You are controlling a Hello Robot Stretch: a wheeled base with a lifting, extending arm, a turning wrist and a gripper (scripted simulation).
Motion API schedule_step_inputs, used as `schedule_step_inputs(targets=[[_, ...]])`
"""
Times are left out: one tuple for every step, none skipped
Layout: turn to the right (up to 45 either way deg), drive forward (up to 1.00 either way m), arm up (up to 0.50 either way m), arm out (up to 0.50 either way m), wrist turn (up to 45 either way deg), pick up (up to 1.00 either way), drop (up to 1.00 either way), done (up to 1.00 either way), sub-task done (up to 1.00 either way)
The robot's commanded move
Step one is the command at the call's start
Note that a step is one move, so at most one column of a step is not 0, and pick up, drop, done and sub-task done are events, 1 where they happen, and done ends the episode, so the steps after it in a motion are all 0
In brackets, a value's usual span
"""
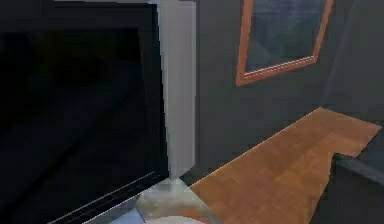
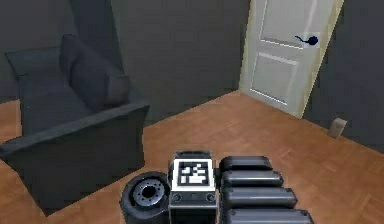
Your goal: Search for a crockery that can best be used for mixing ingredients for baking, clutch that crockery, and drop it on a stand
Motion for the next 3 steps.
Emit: schedule_step_inputs(targets=[[-45.0,0.00,0.00,0.00,0.0,0.00,0.00,0.00,0.00],[-45.0,0.00,0.00,0.00,0.0,0.00,0.00,0.00,0.00],[-42.0,0.00,0.00,0.00,0.0,0.00,0.00,0.00,0.00]])
